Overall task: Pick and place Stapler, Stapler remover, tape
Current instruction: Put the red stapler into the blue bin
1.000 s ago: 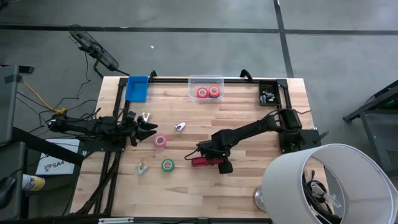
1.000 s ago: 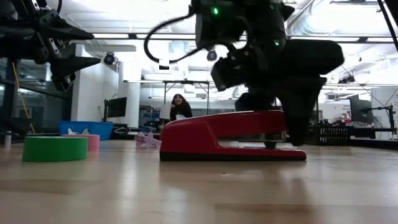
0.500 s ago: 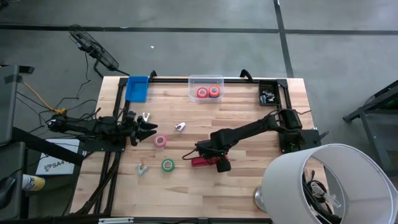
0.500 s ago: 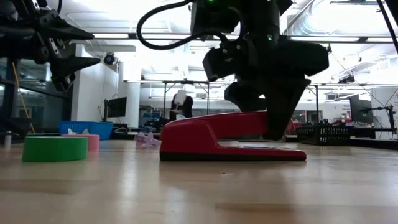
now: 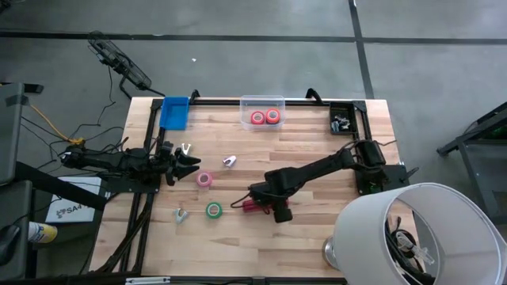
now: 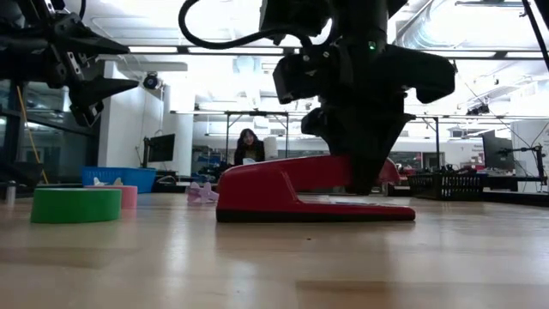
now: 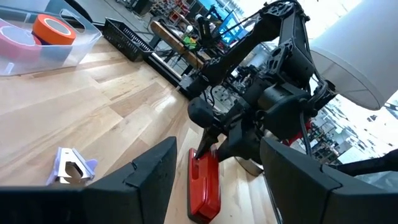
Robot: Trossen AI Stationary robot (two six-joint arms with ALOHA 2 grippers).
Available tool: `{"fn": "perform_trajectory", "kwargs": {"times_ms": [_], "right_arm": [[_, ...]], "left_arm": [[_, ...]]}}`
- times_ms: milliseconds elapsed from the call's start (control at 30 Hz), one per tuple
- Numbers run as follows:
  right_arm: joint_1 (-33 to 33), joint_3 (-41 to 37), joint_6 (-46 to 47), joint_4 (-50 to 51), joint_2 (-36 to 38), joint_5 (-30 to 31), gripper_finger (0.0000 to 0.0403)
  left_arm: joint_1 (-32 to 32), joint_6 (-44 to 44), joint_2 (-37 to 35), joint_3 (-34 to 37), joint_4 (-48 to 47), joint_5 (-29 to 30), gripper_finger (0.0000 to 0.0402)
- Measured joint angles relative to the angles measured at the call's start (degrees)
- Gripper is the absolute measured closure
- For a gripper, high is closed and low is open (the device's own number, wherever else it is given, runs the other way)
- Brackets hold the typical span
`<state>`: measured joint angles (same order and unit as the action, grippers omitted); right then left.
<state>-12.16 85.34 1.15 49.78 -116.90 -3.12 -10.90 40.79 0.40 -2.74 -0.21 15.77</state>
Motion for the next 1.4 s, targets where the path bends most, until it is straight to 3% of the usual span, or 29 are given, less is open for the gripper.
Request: {"fn": "perform_trajectory", "kwargs": {"times_ms": [333, 700, 867, 1033, 1267, 1400], "right_arm": [[0.60, 4.11, 1.38, 1.38, -0.02, 1.89, 0.0279], [5.93, 15.81, -3.73, 10.29, 0.04, 3.09, 0.0279], [10.02, 23.86, -5.90, 14.71, 0.11, 3.05, 0.0279], [14.15, 31.24, -9.05, 17.11, 0.24, 1.16, 0.0279], [17.59, 33.57, -13.14, 15.37, 0.24, 0.48, 0.0279], [18.55, 33.57, -11.78, 11.68, 0.24, -2.08, 0.0279]], "left_arm": [[0.00, 0.00, 0.00, 0.00, 0.15, 3.08, 0.0173], [0.00, -0.36, 0.00, 0.00, 0.61, 5.29, 0.0173], [0.00, -7.31, 0.28, 0.00, 0.87, 4.08, 0.0173], [0.00, -17.76, 2.00, 0.02, 5.56, 6.64, 0.0173], [0.00, -26.46, 7.74, 0.02, 13.75, 11.51, 0.0173], [0.00, -28.21, 13.44, -0.28, 20.46, 11.13, 0.0173]]}}
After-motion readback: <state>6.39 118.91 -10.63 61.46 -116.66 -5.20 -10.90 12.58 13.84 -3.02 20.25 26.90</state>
